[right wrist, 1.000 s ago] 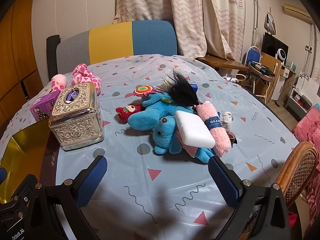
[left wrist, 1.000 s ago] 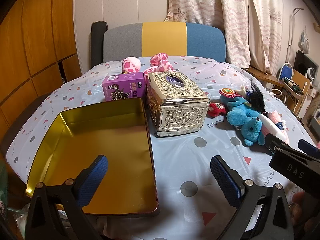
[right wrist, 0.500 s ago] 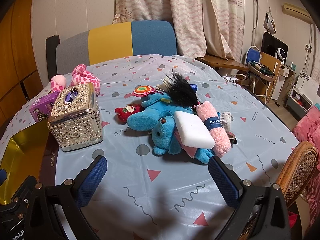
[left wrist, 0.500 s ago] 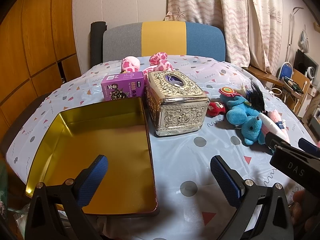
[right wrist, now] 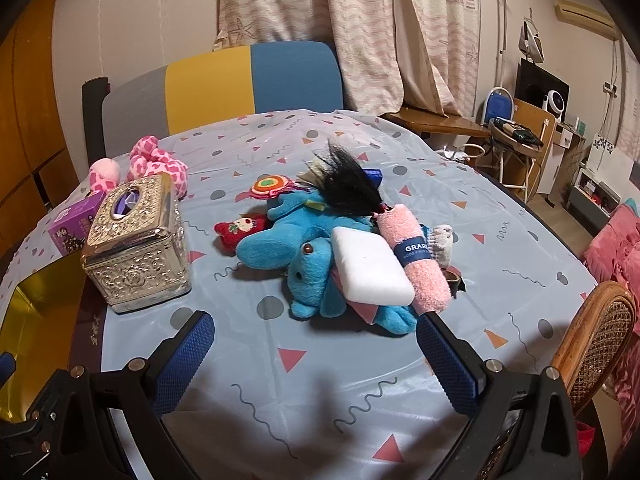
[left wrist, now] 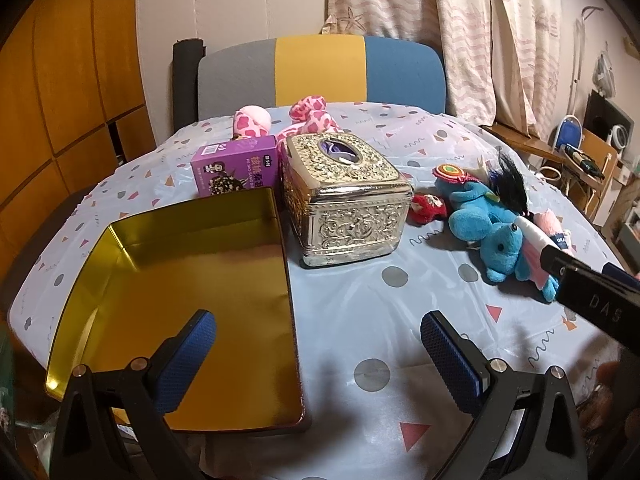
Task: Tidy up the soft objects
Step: 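Grasp the white sponge with the left tool while the right tool grasps the pink towel roll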
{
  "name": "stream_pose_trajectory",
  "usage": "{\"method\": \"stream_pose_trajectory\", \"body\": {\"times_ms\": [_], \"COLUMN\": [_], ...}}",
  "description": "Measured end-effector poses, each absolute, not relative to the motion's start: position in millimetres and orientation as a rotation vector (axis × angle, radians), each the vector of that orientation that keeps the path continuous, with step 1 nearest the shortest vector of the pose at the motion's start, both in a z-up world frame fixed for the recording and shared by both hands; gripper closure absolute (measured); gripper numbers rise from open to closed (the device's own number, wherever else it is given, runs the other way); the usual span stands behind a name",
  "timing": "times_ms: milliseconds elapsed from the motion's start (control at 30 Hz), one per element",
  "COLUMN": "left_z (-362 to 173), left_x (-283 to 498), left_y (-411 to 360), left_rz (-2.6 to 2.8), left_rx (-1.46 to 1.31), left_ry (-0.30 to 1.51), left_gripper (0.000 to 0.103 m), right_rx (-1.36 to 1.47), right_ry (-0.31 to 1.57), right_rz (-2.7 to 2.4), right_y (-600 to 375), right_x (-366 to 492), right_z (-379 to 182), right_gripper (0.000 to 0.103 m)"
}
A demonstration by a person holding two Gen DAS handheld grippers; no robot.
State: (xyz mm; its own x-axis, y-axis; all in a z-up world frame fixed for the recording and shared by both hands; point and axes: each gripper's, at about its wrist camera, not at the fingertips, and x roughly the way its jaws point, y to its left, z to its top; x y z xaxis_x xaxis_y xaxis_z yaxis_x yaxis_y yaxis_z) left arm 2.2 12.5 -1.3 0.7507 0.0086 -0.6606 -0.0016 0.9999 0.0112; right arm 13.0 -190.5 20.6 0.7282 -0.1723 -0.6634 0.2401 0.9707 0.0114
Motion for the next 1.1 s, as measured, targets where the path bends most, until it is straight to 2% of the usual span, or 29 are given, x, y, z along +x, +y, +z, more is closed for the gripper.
{"method": "stream_pose_trajectory", "body": {"times_ms": [333, 633, 700, 767, 800, 1100], "left_z": [0.9, -2.5, -3.9, -5.0, -5.8, 3.0], "left_x": [20.3, 59.4, 68.5, 76.6, 82.3, 107.1], "left_y": [0.3, -58.1, -71.0, -76.7, -81.8, -143.5], "left_rz": [-0.257, -0.442, -0.467, -0.484, -0.490, -0.608], "left_rx": [-0.069, -0.062, -0.058, -0.080, -0.091, -0.042], "left_ry": [0.778, 0.889, 0.909, 0.918, 0.934, 0.988], "left_gripper": [0.000, 0.000, 0.005, 0.016, 0.018, 0.017], "right_rx": [0.198, 0.313, 0.343, 0.373, 0.387, 0.474], "right_ry": [0.712, 0.721, 0.709, 0.697, 0.694, 0.683], "right_rz": [-0.269, -0.374, -0.386, -0.387, -0.384, -0.364], "right_y": [-248.8, -323.4, -334.5, -343.3, -346.5, -360.5], "right_x": [21.0, 16.9, 15.4, 13.8, 12.9, 11.7], "right_z": [36.8, 41.5, 42.9, 44.0, 43.9, 42.1], "right_gripper": [0.000, 0.000, 0.000, 0.000, 0.000, 0.000]}}
